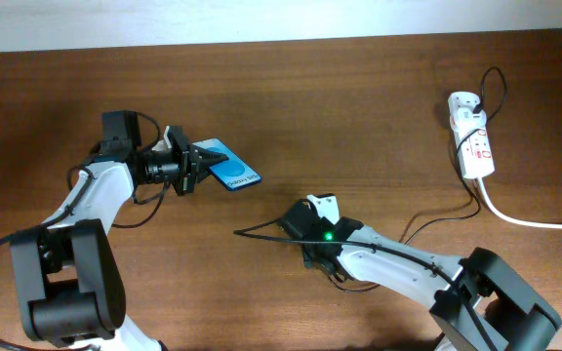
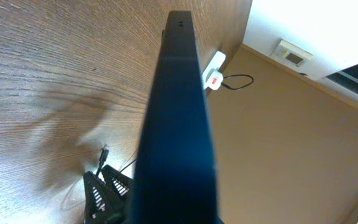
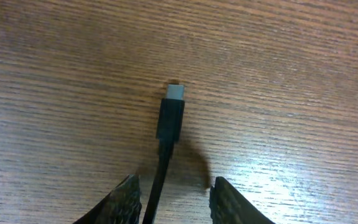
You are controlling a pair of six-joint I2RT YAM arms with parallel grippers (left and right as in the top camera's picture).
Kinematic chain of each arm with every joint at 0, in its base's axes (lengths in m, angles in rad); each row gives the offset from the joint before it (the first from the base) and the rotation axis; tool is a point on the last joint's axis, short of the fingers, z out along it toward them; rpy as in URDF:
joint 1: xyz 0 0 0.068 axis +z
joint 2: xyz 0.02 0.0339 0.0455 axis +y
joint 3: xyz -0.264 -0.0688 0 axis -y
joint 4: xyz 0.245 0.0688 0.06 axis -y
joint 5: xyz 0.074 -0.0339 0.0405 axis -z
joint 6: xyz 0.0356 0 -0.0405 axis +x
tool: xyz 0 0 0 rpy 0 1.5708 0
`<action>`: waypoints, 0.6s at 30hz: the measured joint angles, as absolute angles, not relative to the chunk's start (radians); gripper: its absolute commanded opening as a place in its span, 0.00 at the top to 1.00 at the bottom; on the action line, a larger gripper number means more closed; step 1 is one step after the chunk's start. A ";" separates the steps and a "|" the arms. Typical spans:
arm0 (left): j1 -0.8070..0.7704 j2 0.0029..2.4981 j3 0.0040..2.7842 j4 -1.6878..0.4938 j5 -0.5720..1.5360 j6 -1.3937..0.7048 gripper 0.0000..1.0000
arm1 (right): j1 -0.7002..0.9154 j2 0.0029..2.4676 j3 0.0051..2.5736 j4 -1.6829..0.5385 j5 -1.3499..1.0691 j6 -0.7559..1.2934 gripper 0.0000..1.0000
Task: Plug charger to phone and switch on socket
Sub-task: 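Lift the cable end with the right gripper toward the phone bottom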
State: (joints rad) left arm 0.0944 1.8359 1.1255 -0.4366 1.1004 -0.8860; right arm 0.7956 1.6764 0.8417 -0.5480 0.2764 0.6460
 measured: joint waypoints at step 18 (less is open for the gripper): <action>0.078 1.841 1.120 -0.014 1.336 -0.945 1.00 | 0.667 0.971 1.010 -0.706 -0.162 0.646 0.96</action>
